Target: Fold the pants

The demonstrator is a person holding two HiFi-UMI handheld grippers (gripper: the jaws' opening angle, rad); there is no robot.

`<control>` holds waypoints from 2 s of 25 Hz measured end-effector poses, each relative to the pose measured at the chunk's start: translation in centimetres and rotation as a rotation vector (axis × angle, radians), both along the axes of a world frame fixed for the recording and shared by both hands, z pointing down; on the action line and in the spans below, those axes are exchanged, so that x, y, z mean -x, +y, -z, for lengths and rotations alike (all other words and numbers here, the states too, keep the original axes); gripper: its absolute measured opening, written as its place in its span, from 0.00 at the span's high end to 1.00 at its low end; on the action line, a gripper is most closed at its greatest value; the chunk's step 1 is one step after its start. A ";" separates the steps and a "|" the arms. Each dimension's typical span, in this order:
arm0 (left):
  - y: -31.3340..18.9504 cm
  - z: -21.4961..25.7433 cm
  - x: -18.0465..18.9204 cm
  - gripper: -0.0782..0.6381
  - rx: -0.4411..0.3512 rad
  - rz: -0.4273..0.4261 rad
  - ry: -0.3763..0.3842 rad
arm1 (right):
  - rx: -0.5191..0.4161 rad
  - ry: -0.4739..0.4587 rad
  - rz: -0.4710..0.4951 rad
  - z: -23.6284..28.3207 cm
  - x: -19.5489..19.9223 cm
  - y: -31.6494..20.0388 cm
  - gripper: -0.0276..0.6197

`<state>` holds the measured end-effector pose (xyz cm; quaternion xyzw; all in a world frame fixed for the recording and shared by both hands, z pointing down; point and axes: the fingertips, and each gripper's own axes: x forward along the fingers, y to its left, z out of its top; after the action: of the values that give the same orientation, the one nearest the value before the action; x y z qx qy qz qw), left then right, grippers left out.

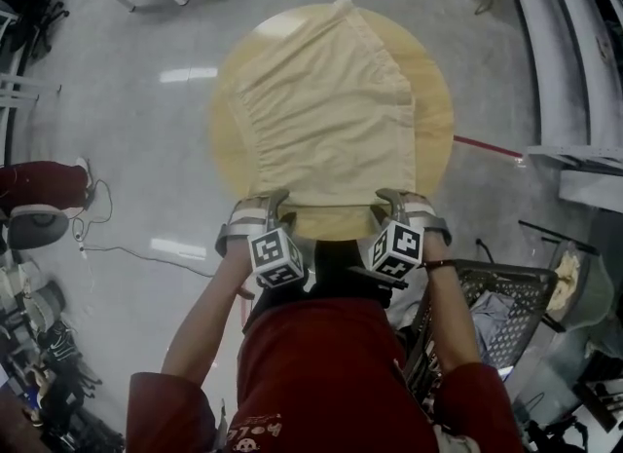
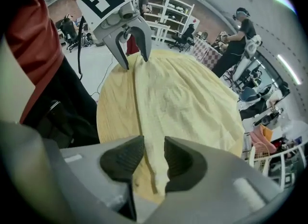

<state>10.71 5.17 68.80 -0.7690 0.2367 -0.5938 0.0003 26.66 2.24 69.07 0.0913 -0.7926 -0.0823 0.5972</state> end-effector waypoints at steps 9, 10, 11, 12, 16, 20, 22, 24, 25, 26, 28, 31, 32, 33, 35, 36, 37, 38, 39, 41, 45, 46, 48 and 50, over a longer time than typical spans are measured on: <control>0.3 -1.0 0.6 0.58 0.087 -0.014 -0.025 | 0.117 0.046 0.032 -1.6 -0.7 0.3 0.75; 0.3 -1.2 0.6 0.58 0.108 -0.021 -0.031 | 0.133 0.041 0.029 -1.6 -0.7 0.3 0.75; 0.3 -1.2 0.5 0.59 0.131 -0.026 -0.035 | 0.149 0.037 0.026 -1.6 -0.7 0.3 0.75; 0.3 -1.3 0.5 0.59 0.152 -0.029 -0.037 | 0.166 0.032 0.023 -1.6 -0.7 0.2 0.75; 0.5 -1.6 0.3 0.68 0.207 -0.043 -0.036 | 0.262 0.011 -0.002 -1.8 -0.7 0.7 0.79; 0.7 -1.7 0.1 0.77 0.222 -0.052 -0.037 | 0.305 0.001 -0.007 -1.7 -0.6 0.5 0.82; 0.9 -1.8 0.1 0.82 0.207 -0.045 -0.038 | 0.292 0.010 0.008 -1.8 -0.7 0.3 0.91; 1.0 -1.9 0.2 0.86 0.174 -0.034 -0.050 | 0.268 0.021 0.021 -1.9 -0.7 0.2 0.94; 0.9 -1.9 0.2 0.87 0.157 -0.026 -0.055 | 0.257 0.025 0.024 -1.9 -0.8 0.2 0.94; 0.7 -1.9 0.2 0.87 0.141 -0.019 -0.058 | 0.244 0.029 0.024 -1.9 -0.9 0.1 0.94; 0.5 -1.6 0.4 0.87 0.120 -0.008 -0.058 | 0.217 0.028 0.014 -1.6 -1.0 0.0 0.95; 0.8 -1.1 0.9 0.87 0.100 -0.005 -0.050 | 0.183 0.014 -0.013 -0.9 -0.8 0.5 0.95; 1.0 -0.9 1.0 0.87 0.094 -0.006 -0.047 | 0.173 0.011 -0.020 -0.6 -0.7 0.8 0.95; 1.1 -0.7 1.1 0.87 0.087 -0.007 -0.046 | 0.163 0.009 -0.025 -0.4 -0.6 1.0 0.95; 1.1 -0.3 1.2 0.87 0.068 -0.012 -0.045 | 0.139 0.007 -0.036 0.1 -0.4 1.0 0.95; 1.1 -0.1 1.3 0.87 0.058 -0.016 -0.044 | 0.127 0.005 -0.043 0.4 -0.4 1.0 0.95; 1.2 0.2 1.4 0.87 0.049 -0.019 -0.043 | 0.118 0.004 -0.050 0.7 -0.3 1.0 0.95; 1.4 0.4 1.4 0.87 0.043 -0.022 -0.040 | 0.112 0.004 -0.056 1.0 -0.2 1.3 0.95; 1.9 0.5 1.3 0.87 0.037 -0.023 -0.035 | 0.109 0.006 -0.060 1.2 -0.2 1.7 0.95; 2.7 0.9 1.3 0.87 0.022 -0.022 -0.030 | 0.105 0.011 -0.064 1.6 -0.2 2.8 0.95; 4.7 1.5 1.6 0.87 0.013 -0.037 -0.023 | 0.100 0.020 -0.082 2.4 -0.1 5.0 0.95; 5.3 1.6 1.7 0.87 0.013 -0.042 -0.021 | 0.101 0.022 -0.086 2.5 0.0 5.6 0.95; 6.6 1.7 1.9 0.87 0.017 -0.052 -0.020 | 0.106 0.026 -0.090 2.6 0.2 6.9 0.95; 8.0 1.9 2.1 0.87 0.021 -0.058 -0.017 | 0.111 0.027 -0.096 2.7 0.5 8.4 0.95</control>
<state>8.60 13.16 66.89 -0.7706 0.2080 -0.6024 0.0114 26.20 10.66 66.37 0.0949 -0.7825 -0.0105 0.6153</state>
